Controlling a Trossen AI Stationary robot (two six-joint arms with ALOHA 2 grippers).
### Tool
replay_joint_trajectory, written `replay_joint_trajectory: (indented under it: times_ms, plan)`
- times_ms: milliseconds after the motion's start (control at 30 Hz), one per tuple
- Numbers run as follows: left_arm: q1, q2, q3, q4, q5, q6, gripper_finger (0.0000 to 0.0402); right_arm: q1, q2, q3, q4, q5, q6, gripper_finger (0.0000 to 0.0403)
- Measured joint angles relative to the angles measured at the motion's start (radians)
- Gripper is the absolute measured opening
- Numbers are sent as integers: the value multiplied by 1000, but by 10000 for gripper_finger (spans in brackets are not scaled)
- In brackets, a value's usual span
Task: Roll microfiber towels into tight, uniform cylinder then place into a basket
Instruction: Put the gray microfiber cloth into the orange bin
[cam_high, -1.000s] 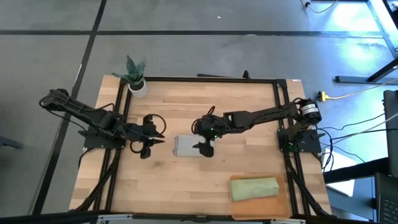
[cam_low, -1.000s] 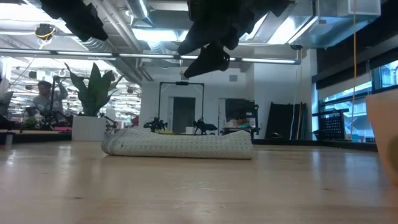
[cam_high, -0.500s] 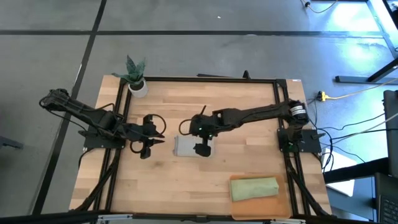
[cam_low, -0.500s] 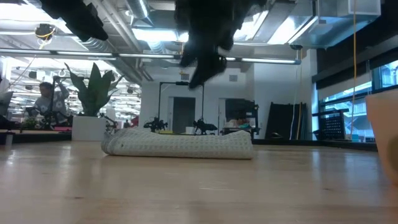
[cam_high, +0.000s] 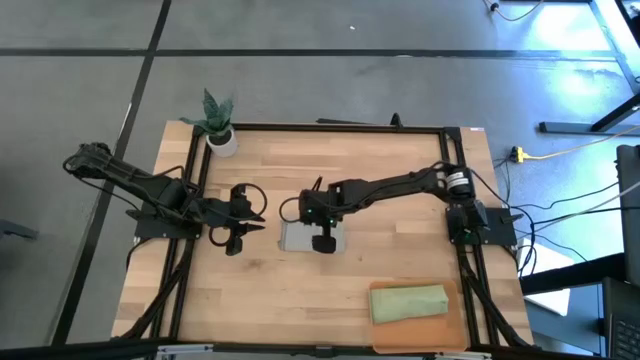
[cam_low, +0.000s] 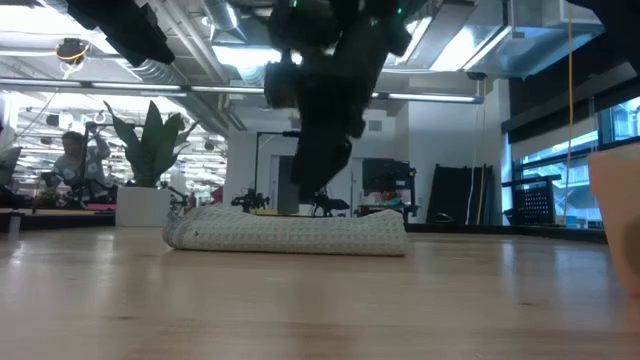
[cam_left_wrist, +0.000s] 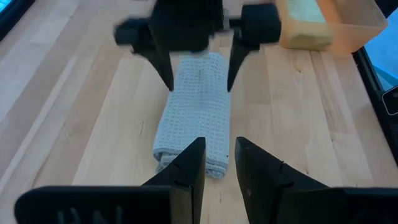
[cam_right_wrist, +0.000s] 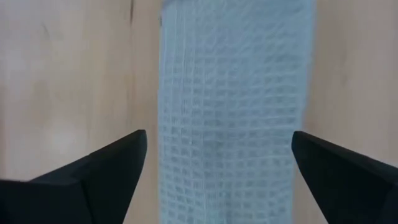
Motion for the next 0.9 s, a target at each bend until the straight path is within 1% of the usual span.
replay_joint_trajectory:
  times_ms: [300,500,733,900]
  plan:
    - [0,0,0,5,0,0,79,-33,69,-2,32,3,-95,400]
    - [0,0,0,5,0,0,79,-35,70,-2,27,-54,-58,400]
    - [0,0,0,5,0,0,79,-35,89,-2,42,-57,-63,400]
    - [0,0,0,5,0,0,79,-34,109,-4,46,-87,-38,400]
